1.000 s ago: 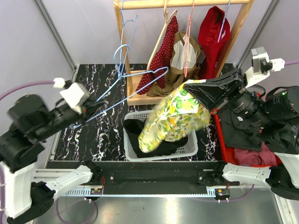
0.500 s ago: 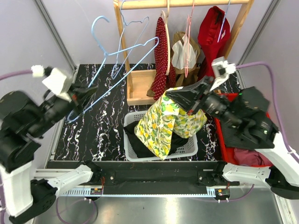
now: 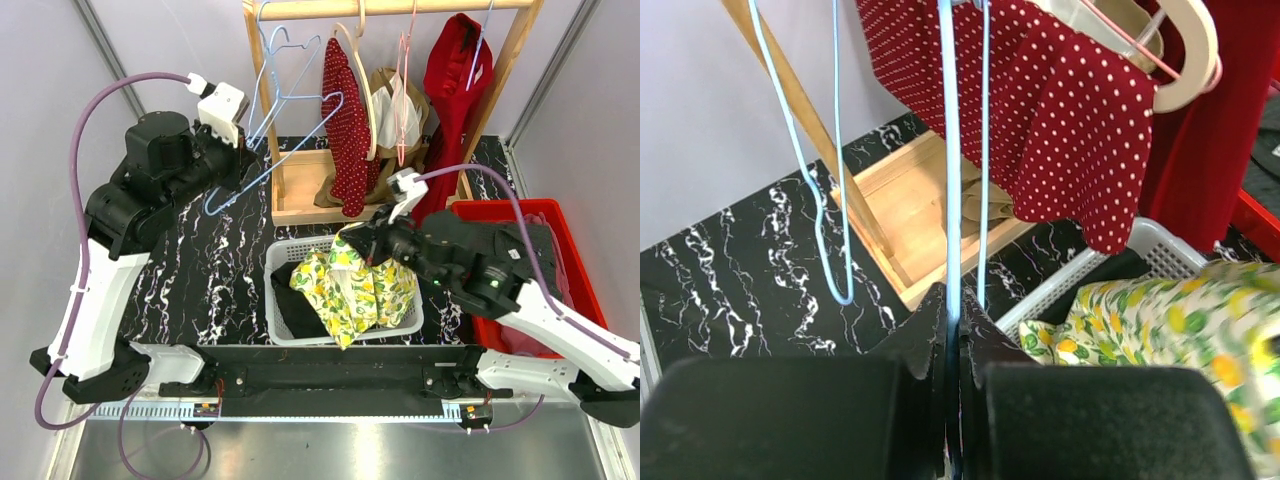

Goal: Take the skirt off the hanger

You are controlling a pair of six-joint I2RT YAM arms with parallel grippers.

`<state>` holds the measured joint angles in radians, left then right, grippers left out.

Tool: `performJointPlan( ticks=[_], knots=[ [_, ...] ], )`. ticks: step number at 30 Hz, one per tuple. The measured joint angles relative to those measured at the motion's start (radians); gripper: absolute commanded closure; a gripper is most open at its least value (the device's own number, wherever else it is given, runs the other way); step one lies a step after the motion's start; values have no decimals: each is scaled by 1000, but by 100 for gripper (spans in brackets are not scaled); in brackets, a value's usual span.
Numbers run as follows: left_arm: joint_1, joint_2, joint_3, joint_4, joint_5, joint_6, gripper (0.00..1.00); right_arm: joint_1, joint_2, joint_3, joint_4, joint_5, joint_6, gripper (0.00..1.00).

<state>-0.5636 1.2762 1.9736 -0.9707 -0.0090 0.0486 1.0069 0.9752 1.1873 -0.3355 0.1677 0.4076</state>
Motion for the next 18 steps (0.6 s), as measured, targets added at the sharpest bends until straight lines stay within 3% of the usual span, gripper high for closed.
performJointPlan(
  ticks=[9,18],
  knots=[
    [0,35,69,21,-92,-20,100,0,150,-141,57,-1,12,100],
    [0,208,174,40,-156,-25,100,0,174,-261,150,17,32,100]
  ],
)
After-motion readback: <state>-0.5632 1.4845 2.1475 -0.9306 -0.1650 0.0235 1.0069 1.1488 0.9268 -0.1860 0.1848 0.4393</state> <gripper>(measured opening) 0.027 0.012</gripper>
